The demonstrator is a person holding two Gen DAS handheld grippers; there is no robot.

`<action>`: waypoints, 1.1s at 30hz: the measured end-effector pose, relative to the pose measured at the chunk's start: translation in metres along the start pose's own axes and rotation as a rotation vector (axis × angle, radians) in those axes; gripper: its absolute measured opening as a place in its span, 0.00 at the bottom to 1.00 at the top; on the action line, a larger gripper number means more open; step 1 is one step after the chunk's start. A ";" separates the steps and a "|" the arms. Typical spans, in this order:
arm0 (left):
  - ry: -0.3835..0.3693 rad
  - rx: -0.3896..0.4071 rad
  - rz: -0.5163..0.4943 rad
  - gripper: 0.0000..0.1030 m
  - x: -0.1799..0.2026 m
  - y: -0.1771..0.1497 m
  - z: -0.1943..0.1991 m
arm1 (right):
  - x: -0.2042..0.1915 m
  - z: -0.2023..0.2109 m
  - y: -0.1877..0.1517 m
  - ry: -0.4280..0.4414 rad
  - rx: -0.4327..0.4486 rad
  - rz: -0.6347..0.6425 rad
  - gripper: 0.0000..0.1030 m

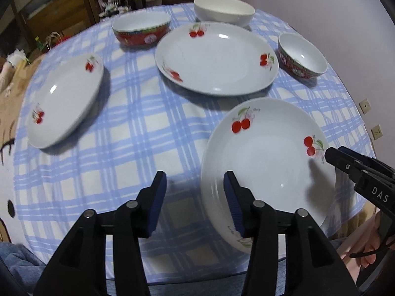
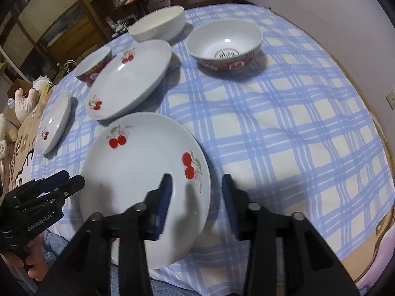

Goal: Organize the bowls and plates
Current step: 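Lower the plate onto the tablecloth and open both grippers, then move both grippers to another cherry-print plate and close on its rim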

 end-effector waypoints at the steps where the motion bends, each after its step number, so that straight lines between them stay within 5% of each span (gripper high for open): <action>1: 0.010 0.013 -0.005 0.50 -0.001 0.001 0.004 | -0.001 0.003 0.001 0.004 0.011 0.003 0.47; 4: 0.039 0.045 -0.016 0.52 -0.006 0.005 0.016 | -0.005 0.015 0.005 -0.004 0.072 0.023 0.64; 14: 0.076 0.152 0.013 0.66 -0.016 0.019 0.044 | -0.037 0.053 0.020 0.031 0.256 0.132 0.87; 19: 0.133 0.236 0.021 0.84 -0.024 0.030 0.062 | -0.053 0.071 0.034 -0.011 0.382 0.215 1.00; 24: 0.205 0.287 0.026 0.92 -0.036 0.049 0.077 | -0.069 0.075 0.053 0.024 0.403 0.273 1.00; 33: 0.175 0.276 0.075 0.93 -0.066 0.083 0.081 | -0.079 0.074 0.096 0.061 0.431 0.237 1.00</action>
Point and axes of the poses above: each gripper's, at about its wrist camera, not at the fingertips, and z roughly against the way its jaws point, x to its right, y to its top, the point moved 6 cm from there along -z, roughly the way its jaws point, and after that the axes turned 9 degrees about -z, right-handed, at the moved point
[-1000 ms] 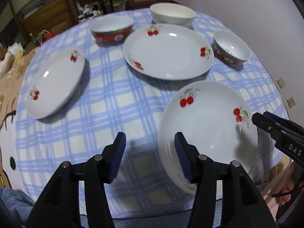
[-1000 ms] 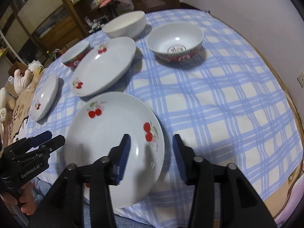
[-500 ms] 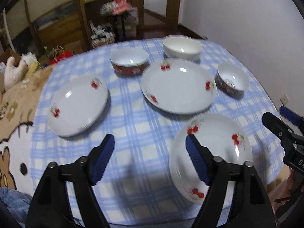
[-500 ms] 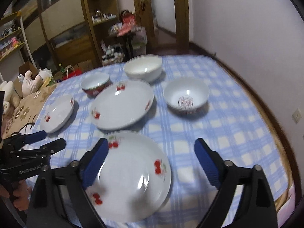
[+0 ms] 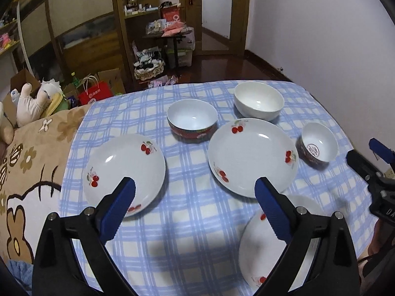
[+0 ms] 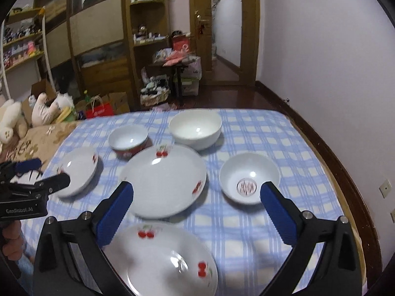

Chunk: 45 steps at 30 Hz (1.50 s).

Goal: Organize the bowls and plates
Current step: 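Move both grippers to another cherry-print plate and close on its rim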

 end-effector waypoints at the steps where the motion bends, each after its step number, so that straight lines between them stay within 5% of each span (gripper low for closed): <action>1: 0.000 -0.003 -0.001 0.93 -0.002 0.004 -0.002 | 0.000 -0.002 0.005 0.009 0.001 -0.008 1.00; 18: -0.039 -0.065 0.027 0.93 -0.022 0.034 -0.071 | 0.007 -0.068 0.041 0.102 -0.033 -0.033 1.00; 28: -0.091 -0.087 0.034 0.93 -0.004 0.033 -0.105 | 0.001 -0.118 0.039 0.137 -0.147 0.030 0.56; 45: -0.144 -0.179 0.017 0.93 0.015 0.021 -0.147 | 0.003 -0.171 0.004 0.121 -0.264 0.035 0.56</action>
Point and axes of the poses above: each gripper's, at about its wrist camera, not at the fingertips, and z roughly against the way its jaws point, x to its right, y to its top, the point moved 6 cm from there along -z, roughly the way its jaws point, and after that the axes turned 9 degrees about -z, right-handed, at the moved point
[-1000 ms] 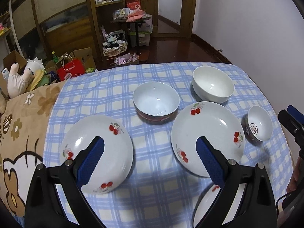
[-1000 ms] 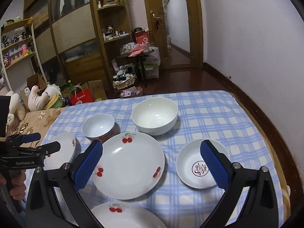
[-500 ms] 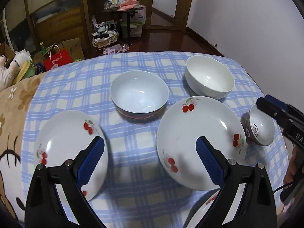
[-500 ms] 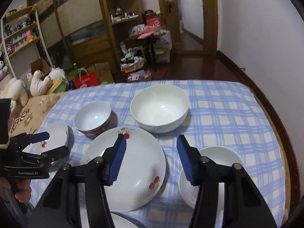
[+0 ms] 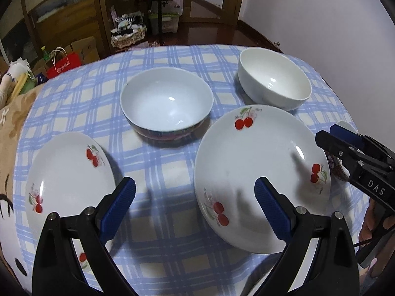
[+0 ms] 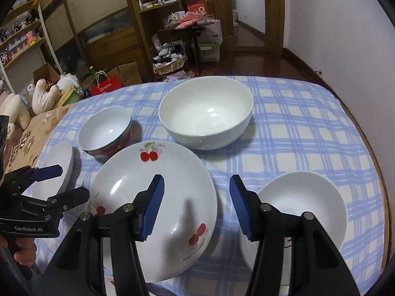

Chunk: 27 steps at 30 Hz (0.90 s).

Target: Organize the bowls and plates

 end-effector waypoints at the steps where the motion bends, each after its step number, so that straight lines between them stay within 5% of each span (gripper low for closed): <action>1: -0.006 -0.004 -0.003 0.93 0.001 -0.001 -0.002 | -0.001 -0.002 -0.001 0.000 -0.004 0.006 0.56; 4: -0.016 -0.012 -0.011 0.87 0.004 -0.002 -0.005 | -0.004 -0.006 -0.004 -0.002 -0.012 0.021 0.55; 7: -0.039 -0.031 -0.012 0.75 0.008 -0.005 -0.009 | -0.003 -0.011 -0.008 -0.010 -0.035 0.022 0.36; 15: -0.099 -0.076 0.026 0.46 0.007 -0.015 -0.020 | 0.002 -0.013 -0.010 -0.054 -0.049 0.016 0.30; 27: -0.088 -0.115 0.052 0.42 0.001 -0.024 -0.034 | 0.005 -0.022 -0.013 -0.138 -0.072 0.032 0.30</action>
Point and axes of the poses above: each gripper's, at about its wrist camera, not at the fingertips, and z roughly against the way its jaws point, x to its right, y to its top, the point moved 6 cm from there along -z, roughly the way its jaws point, and after that the axes turned 9 degrees about -z, right-handed, at the moved point
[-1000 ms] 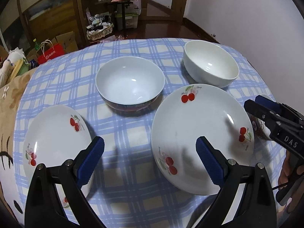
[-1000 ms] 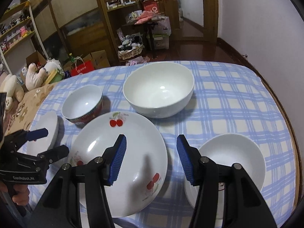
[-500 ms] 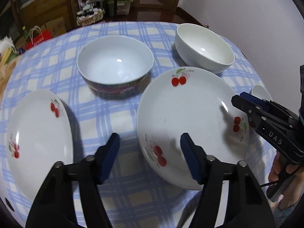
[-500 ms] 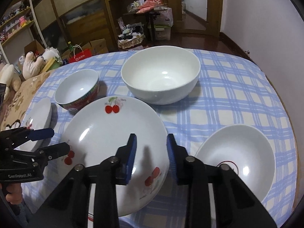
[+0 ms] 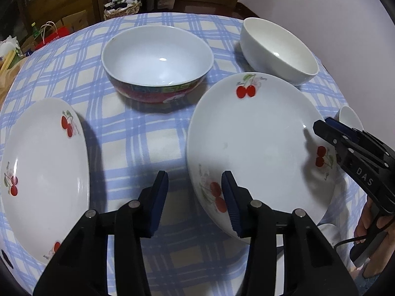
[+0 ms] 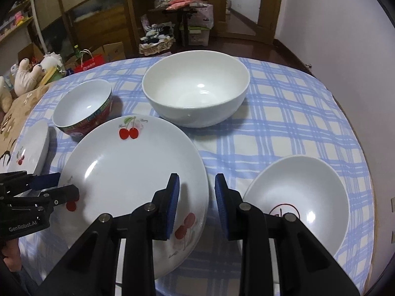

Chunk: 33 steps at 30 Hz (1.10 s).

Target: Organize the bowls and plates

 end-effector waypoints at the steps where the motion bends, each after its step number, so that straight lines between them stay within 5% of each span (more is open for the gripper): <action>1: -0.004 -0.006 0.007 0.42 -0.001 -0.001 -0.002 | 0.000 -0.001 -0.001 -0.002 -0.006 0.002 0.30; 5: -0.014 -0.003 0.017 0.35 -0.002 -0.002 -0.004 | -0.001 -0.006 -0.004 -0.003 -0.021 0.003 0.25; 9: -0.042 0.013 0.005 0.18 0.003 -0.001 -0.002 | 0.000 -0.007 -0.006 0.012 -0.024 -0.009 0.25; 33: -0.054 0.083 0.064 0.17 -0.007 -0.003 0.023 | -0.010 0.017 -0.016 0.085 0.013 -0.021 0.25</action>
Point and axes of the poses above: each gripper's, at about its wrist camera, not at the fingertips, and z roughly against the way its jaws point, x to its right, y to its top, the point moved 6 cm from there along -z, roughly the way its jaws point, and after that the axes turned 9 degrees about -z, right-handed, at the moved point
